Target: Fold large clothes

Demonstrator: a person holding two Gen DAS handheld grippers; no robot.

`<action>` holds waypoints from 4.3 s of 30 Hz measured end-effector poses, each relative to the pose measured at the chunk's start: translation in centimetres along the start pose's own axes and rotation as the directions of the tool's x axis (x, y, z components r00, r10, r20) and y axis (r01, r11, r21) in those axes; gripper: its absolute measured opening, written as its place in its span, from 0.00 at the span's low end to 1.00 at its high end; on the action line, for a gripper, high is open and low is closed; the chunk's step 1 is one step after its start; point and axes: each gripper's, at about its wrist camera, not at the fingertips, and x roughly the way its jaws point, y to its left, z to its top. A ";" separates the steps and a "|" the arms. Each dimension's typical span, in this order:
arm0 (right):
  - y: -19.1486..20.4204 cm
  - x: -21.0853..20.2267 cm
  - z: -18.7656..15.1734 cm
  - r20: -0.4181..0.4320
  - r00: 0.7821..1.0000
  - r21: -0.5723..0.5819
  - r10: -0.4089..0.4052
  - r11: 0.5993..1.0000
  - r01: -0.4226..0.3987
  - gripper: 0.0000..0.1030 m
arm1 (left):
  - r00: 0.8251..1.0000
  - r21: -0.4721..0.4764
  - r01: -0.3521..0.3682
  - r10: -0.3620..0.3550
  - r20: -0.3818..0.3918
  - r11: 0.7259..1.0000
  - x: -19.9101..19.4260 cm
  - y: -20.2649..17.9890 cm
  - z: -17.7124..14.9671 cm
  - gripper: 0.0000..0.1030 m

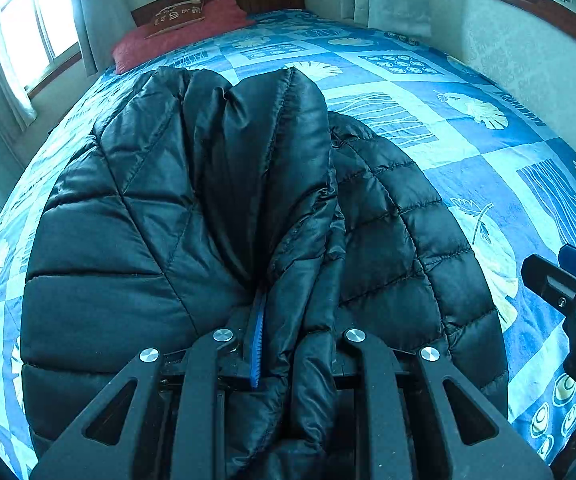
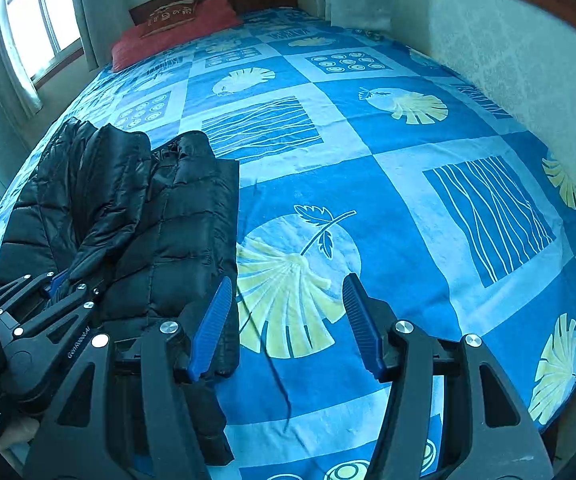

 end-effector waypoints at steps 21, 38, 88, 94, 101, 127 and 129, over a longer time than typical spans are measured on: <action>2.4 -2.2 -0.2 0.038 0.999 -0.050 -0.017 0.999 0.019 0.56 | 0.984 0.014 0.127 -0.128 0.123 0.992 -9.9 -0.3 -0.3 0.46; 10.0 -3.7 1.1 0.081 0.997 -0.178 0.005 0.984 0.010 0.56 | 0.980 -0.219 0.042 0.002 0.198 0.975 -11.1 13.9 -2.5 0.57; 7.9 4.3 0.7 -0.058 0.993 -0.063 0.100 0.993 -0.104 0.38 | 0.995 -0.189 0.091 -0.083 0.052 0.978 -2.2 15.5 -5.1 0.61; 7.7 0.2 2.7 -0.002 0.998 -0.077 0.064 0.995 -0.064 0.42 | 0.988 -0.260 0.121 -0.092 0.121 0.958 -4.8 18.1 -4.4 0.61; 10.8 0.0 7.5 0.096 0.987 -0.155 0.132 0.981 -0.116 0.42 | 0.985 -0.252 0.133 -0.099 0.144 0.959 -2.6 18.6 0.0 0.61; 11.1 11.7 6.1 0.042 0.997 -0.192 0.058 0.980 -0.049 0.45 | 0.998 -0.243 0.039 -0.026 0.057 0.969 6.5 14.4 2.6 0.64; 11.2 11.4 6.1 0.052 0.997 -0.198 0.057 0.979 -0.045 0.45 | 0.998 -0.242 0.036 -0.023 0.057 0.969 6.3 14.3 2.6 0.64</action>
